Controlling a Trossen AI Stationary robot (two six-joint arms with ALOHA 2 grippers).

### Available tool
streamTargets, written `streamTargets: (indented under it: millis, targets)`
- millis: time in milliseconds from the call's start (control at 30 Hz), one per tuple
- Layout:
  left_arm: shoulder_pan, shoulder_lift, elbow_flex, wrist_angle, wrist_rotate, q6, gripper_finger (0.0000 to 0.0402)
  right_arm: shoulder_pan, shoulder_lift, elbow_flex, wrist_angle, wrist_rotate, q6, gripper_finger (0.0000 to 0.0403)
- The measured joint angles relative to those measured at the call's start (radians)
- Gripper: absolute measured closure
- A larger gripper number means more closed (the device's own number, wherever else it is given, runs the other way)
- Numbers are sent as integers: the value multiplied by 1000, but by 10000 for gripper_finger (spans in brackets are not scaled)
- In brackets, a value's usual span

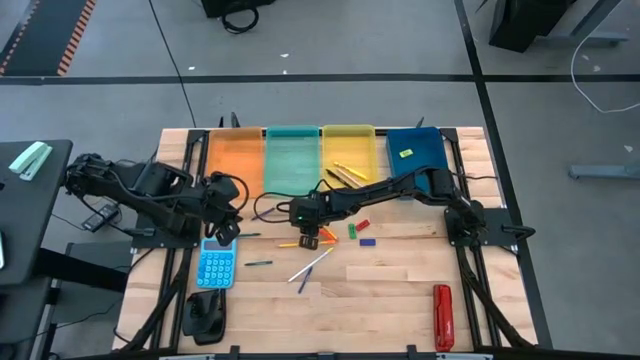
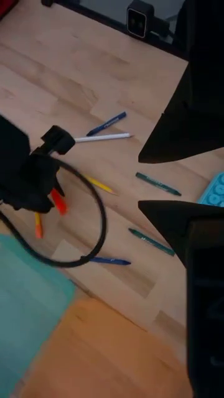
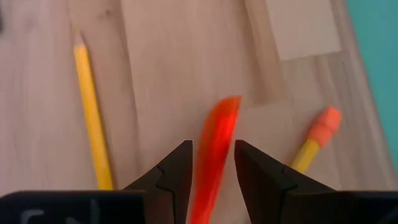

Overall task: Sort crayons/erasers/pens/pencils in bins
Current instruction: Put the orange pen into the yellow bin

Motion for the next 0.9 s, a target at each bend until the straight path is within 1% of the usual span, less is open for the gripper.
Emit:
streamTargets:
  millis: [200, 267, 500, 600, 733, 800, 900]
  targets:
    - [-11, 0, 0, 1, 0, -31, 289, -13, 19, 1, 16, -2, 49, 273]
    - [-11, 0, 0, 1, 0, -36, 288, -17, 20, 2, 10, -17, 69, 273]
    - [-10, 0, 0, 1, 0, -36, 291, -15, 20, 2, 8, -32, 68, 277]
    - [-10, 0, 0, 1, 0, -36, 291, -16, 20, 2, 8, -31, 140, 298]
    - [-10, 0, 0, 0, 0, -37, 290, -16, 20, 4, 6, -30, 216, 346]
    - [-10, 0, 0, 0, 0, -37, 290, -15, 21, 16, 1, -47, 211, 363]
    - [-10, 0, 0, 1, 0, -37, 290, -13, 21, 58, -3, -56, 171, 373]
